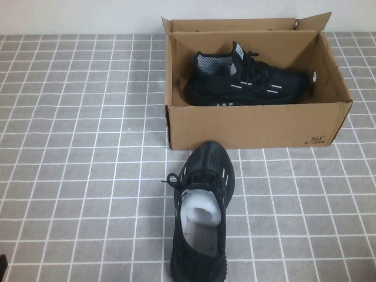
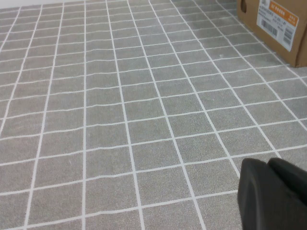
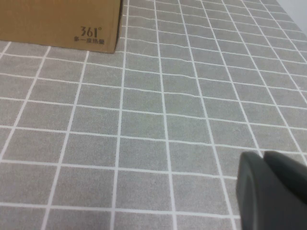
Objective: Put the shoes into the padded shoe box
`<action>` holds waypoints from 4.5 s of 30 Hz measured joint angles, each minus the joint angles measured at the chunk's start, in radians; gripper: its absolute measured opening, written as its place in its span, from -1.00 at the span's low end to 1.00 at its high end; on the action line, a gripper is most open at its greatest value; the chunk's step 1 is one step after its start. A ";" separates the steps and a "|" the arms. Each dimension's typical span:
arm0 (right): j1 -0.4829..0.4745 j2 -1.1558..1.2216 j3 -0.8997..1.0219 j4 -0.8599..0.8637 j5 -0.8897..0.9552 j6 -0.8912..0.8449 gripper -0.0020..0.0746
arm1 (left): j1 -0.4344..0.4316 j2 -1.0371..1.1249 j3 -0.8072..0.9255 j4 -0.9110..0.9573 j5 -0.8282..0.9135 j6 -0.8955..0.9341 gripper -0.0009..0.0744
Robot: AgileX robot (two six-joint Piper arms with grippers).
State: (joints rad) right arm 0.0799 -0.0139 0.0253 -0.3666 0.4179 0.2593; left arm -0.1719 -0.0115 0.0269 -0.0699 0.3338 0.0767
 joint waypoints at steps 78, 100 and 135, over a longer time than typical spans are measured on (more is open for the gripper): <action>0.000 0.000 0.000 0.000 0.000 0.000 -0.97 | 0.000 0.590 -0.959 -0.057 0.370 -0.124 -0.99; 0.000 0.000 0.000 0.000 0.000 0.000 -0.97 | -0.169 1.141 -1.235 -0.354 0.704 0.605 -0.99; 0.000 0.000 0.000 0.000 0.000 0.000 -0.97 | -0.620 1.696 -1.265 0.070 0.412 0.586 -0.32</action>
State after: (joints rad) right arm 0.0799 -0.0139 0.0253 -0.3666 0.4179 0.2593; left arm -0.7920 1.6847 -1.2386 0.0000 0.7459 0.6627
